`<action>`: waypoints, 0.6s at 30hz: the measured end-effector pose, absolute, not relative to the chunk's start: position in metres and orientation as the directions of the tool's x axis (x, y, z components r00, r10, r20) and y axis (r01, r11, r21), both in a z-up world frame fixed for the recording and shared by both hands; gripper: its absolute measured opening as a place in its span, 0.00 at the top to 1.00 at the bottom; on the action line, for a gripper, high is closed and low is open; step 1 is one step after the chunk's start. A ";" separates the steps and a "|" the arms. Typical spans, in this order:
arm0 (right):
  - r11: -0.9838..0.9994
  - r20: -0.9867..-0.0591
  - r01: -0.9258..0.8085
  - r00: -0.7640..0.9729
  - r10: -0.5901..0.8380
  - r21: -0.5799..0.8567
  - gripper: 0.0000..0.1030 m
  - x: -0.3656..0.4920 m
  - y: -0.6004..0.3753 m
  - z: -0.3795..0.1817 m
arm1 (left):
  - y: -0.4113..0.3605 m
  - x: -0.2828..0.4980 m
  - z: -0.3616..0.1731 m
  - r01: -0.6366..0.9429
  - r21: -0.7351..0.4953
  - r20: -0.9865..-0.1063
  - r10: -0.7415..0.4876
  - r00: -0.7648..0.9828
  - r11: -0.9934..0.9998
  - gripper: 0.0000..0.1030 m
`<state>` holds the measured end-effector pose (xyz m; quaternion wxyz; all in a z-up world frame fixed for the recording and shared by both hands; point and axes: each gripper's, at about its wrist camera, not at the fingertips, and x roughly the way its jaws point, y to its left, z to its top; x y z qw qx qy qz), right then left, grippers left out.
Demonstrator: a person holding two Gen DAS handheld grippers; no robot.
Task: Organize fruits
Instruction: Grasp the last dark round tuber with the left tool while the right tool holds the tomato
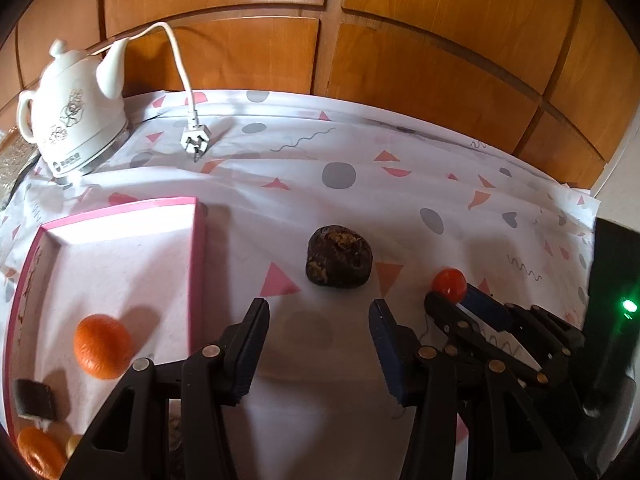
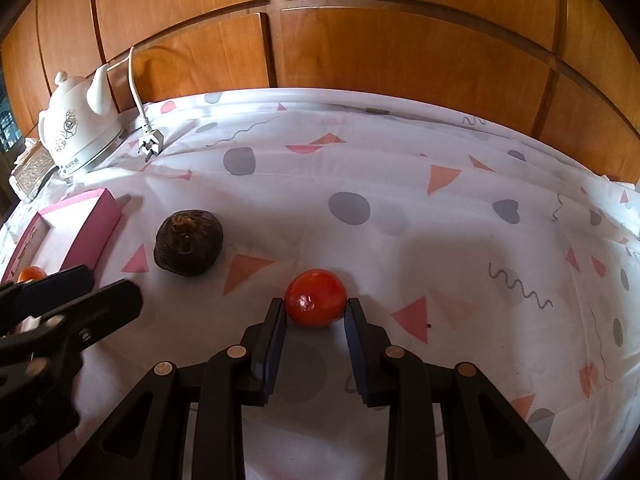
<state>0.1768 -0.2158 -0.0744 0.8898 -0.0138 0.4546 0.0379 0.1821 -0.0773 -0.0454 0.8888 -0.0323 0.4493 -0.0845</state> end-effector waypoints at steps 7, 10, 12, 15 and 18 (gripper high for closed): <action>0.997 -0.808 -0.076 0.586 0.065 0.025 0.71 0.177 -0.217 -0.075 | -0.087 0.200 -0.057 0.117 -0.118 -0.807 -0.164 0.568 0.986 0.46; 0.997 -0.806 -0.076 0.587 0.069 0.031 0.71 0.176 -0.218 -0.075 | -0.091 0.206 -0.059 0.117 -0.115 -0.808 -0.161 0.567 0.986 0.45; 0.997 -0.806 -0.076 0.588 0.072 0.034 0.71 0.177 -0.218 -0.076 | -0.095 0.210 -0.060 0.125 -0.105 -0.806 -0.158 0.571 0.987 0.45; 0.996 -0.805 -0.076 0.588 0.076 0.039 0.71 0.176 -0.219 -0.076 | -0.102 0.216 -0.061 0.132 -0.099 -0.804 -0.158 0.573 0.986 0.42; 0.996 -0.804 -0.075 0.589 0.082 0.046 0.71 0.176 -0.220 -0.076 | -0.107 0.222 -0.065 0.134 -0.097 -0.810 -0.156 0.565 0.986 0.42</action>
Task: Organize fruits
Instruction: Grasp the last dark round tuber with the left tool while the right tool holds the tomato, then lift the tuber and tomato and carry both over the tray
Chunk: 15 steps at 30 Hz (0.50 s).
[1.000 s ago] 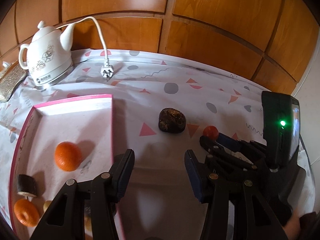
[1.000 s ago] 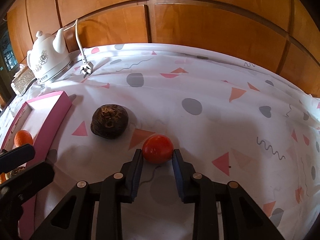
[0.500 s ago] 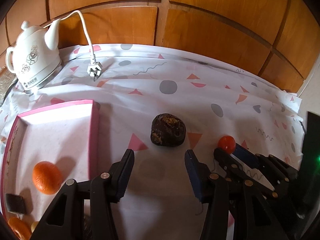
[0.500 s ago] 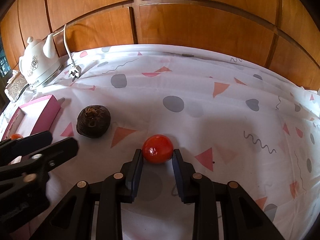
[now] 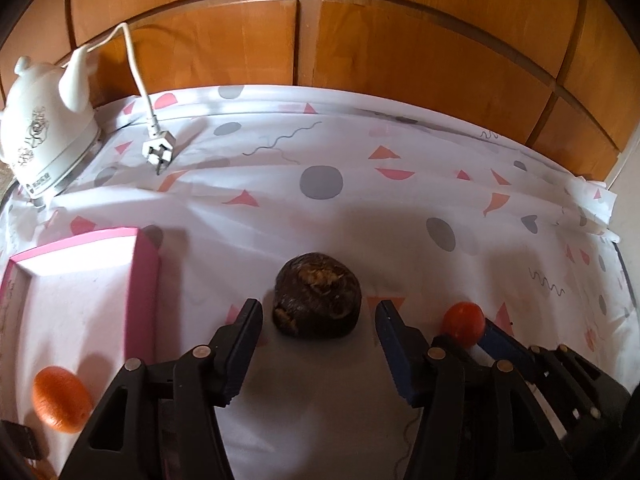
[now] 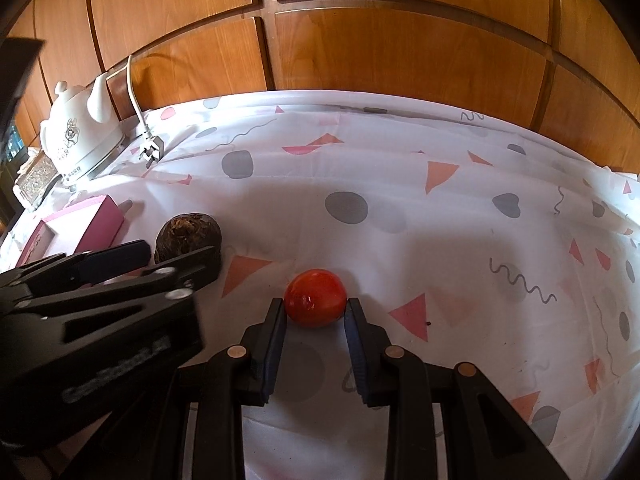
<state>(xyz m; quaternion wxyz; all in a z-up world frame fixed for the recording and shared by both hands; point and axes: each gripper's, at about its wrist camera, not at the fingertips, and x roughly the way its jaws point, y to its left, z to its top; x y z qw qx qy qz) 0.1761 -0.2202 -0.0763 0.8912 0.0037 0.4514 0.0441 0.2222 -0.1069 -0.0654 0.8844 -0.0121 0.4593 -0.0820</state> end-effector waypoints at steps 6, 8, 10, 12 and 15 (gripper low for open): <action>0.996 -0.805 -0.074 0.588 0.084 0.050 0.70 0.176 -0.221 -0.077 | -0.109 0.227 -0.070 0.132 -0.080 -0.799 -0.143 0.584 0.988 0.55; 0.996 -0.805 -0.074 0.587 0.082 0.047 0.70 0.176 -0.220 -0.077 | -0.108 0.224 -0.070 0.147 -0.072 -0.793 -0.147 0.591 0.986 0.55; 0.996 -0.805 -0.074 0.587 0.082 0.048 0.70 0.176 -0.221 -0.077 | -0.107 0.220 -0.070 0.149 -0.071 -0.789 -0.147 0.597 0.986 0.55; 0.996 -0.806 -0.074 0.586 0.085 0.051 0.70 0.176 -0.221 -0.077 | -0.106 0.215 -0.069 0.141 -0.068 -0.789 -0.140 0.599 0.988 0.55; 0.996 -0.807 -0.074 0.584 0.082 0.047 0.70 0.175 -0.221 -0.077 | -0.104 0.207 -0.066 0.123 -0.077 -0.785 -0.136 0.604 0.989 0.55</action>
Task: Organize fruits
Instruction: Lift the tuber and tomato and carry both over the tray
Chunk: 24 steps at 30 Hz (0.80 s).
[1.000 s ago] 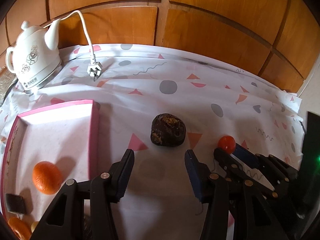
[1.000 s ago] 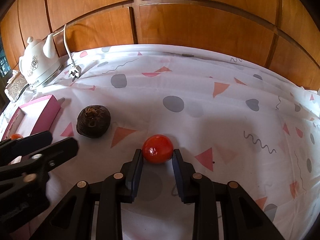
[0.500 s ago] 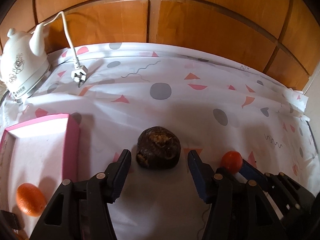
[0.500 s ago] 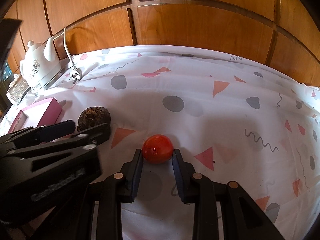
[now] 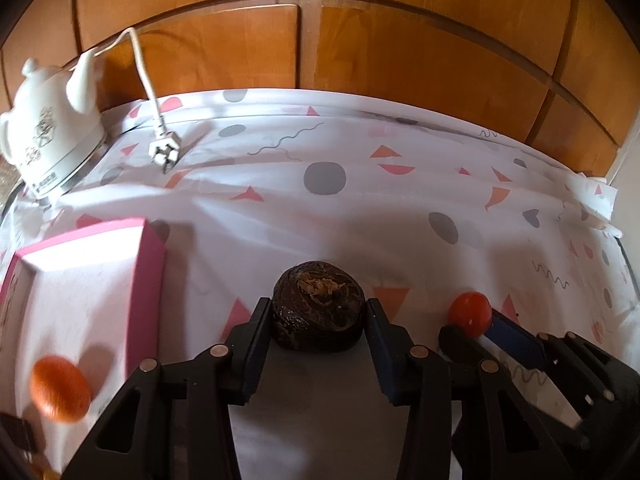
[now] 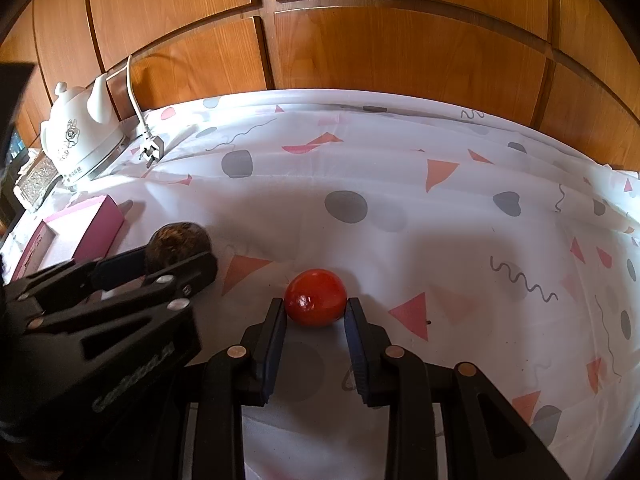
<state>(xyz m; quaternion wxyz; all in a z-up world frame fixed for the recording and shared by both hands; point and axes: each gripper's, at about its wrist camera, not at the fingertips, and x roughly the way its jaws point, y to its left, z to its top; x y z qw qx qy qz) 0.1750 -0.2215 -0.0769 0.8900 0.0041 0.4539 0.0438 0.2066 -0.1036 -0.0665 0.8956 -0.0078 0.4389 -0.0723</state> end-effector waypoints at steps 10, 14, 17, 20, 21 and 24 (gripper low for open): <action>0.996 -0.817 -0.093 0.573 0.063 0.011 0.71 0.156 -0.224 -0.073 | -0.101 0.168 -0.057 0.153 -0.097 -0.769 -0.172 0.616 0.983 0.55; 0.997 -0.820 -0.083 0.571 0.051 0.004 0.71 0.142 -0.228 -0.072 | -0.102 0.154 -0.055 0.170 -0.104 -0.769 -0.188 0.612 0.980 0.55; 0.997 -0.821 -0.079 0.570 0.041 -0.005 0.71 0.130 -0.232 -0.071 | -0.103 0.142 -0.055 0.185 -0.103 -0.770 -0.196 0.607 0.977 0.55; 0.998 -0.821 -0.057 0.570 0.037 0.006 0.71 0.119 -0.239 -0.069 | -0.107 0.129 -0.059 0.207 -0.091 -0.777 -0.199 0.597 0.974 0.55; 0.999 -0.821 -0.046 0.571 0.034 0.010 0.71 0.116 -0.242 -0.069 | -0.108 0.125 -0.060 0.213 -0.090 -0.779 -0.202 0.593 0.973 0.55; 1.000 -0.819 -0.028 0.574 0.027 0.013 0.71 0.104 -0.248 -0.067 | -0.111 0.111 -0.066 0.228 -0.083 -0.785 -0.205 0.585 0.970 0.55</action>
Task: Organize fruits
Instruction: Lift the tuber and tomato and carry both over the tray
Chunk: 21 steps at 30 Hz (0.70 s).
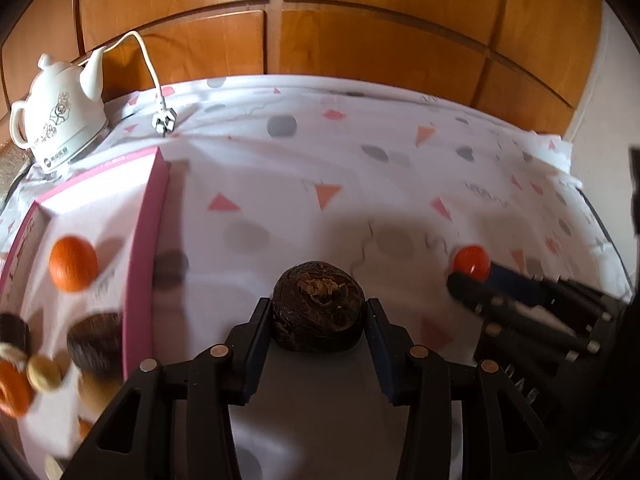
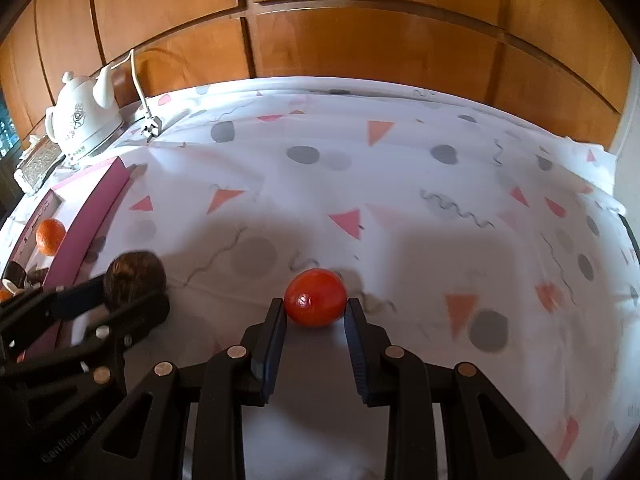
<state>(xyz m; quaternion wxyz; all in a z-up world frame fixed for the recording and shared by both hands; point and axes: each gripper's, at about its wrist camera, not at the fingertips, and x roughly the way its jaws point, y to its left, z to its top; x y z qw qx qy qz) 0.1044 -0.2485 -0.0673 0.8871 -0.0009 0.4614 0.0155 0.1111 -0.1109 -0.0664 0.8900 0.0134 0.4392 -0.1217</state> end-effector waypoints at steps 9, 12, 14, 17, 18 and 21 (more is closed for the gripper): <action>0.999 -0.812 0.006 0.583 0.027 0.037 0.71 0.076 -0.262 -0.067 | -0.119 0.091 -0.069 0.270 -0.051 -0.766 -0.211 0.608 0.962 0.55; 0.999 -0.808 0.008 0.588 0.027 0.038 0.71 0.076 -0.262 -0.068 | -0.119 0.090 -0.071 0.271 -0.046 -0.761 -0.210 0.614 0.962 0.55; 0.999 -0.806 0.011 0.591 0.027 0.041 0.71 0.075 -0.262 -0.068 | -0.119 0.091 -0.071 0.270 -0.045 -0.760 -0.208 0.615 0.962 0.55; 0.999 -0.801 0.012 0.597 0.031 0.048 0.71 0.075 -0.263 -0.069 | -0.120 0.090 -0.072 0.269 -0.037 -0.758 -0.202 0.620 0.962 0.54; 0.999 -0.801 0.012 0.598 0.031 0.048 0.71 0.075 -0.263 -0.069 | -0.120 0.090 -0.073 0.269 -0.034 -0.757 -0.201 0.621 0.962 0.54; 0.999 -0.798 0.013 0.602 0.034 0.052 0.71 0.074 -0.264 -0.070 | -0.120 0.090 -0.073 0.270 -0.038 -0.756 -0.204 0.622 0.962 0.54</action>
